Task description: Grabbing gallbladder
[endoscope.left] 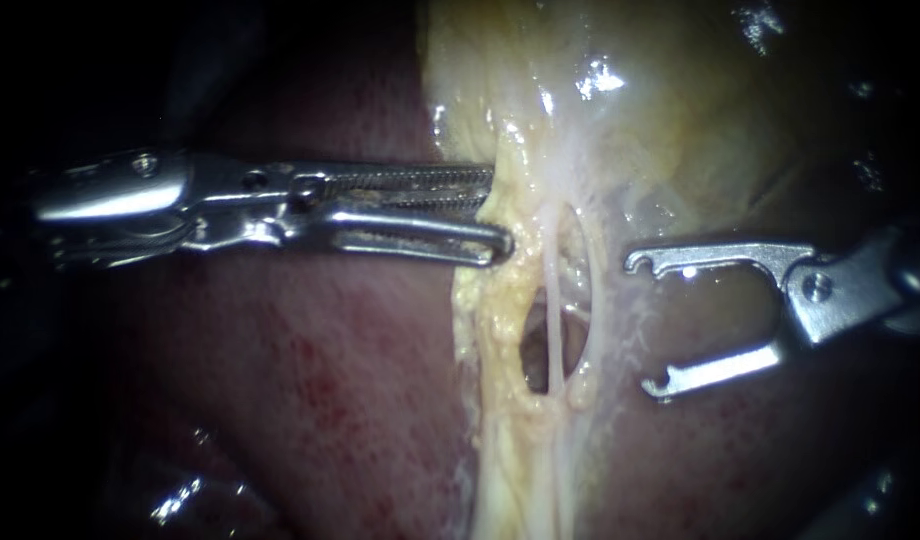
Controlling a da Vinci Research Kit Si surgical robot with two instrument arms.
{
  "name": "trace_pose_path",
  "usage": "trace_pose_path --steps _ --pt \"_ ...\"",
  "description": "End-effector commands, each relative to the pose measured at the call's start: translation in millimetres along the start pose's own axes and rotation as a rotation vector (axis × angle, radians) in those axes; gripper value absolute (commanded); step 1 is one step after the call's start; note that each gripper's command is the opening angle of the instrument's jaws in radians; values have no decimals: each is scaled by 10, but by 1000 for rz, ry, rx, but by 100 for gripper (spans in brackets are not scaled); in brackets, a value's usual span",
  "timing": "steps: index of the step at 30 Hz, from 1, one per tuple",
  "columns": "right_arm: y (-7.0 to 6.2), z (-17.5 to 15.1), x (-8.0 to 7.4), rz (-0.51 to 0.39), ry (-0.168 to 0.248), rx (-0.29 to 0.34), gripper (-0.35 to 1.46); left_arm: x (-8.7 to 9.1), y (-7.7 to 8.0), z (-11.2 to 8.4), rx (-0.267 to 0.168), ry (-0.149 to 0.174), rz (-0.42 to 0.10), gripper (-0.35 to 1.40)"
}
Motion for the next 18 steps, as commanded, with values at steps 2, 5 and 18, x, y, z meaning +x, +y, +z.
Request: trace_pose_path --steps 2,5,18 --pt "0 0 0 0 1 3 60 4 0 1 -1 1 -4 -21" --pt "0 0 0 0 1 3 60 9 -1 1 -3 4 -13 -35" --pt "0 0 0 0 1 3 60 12 -3 -5 -6 10 -23 -35"
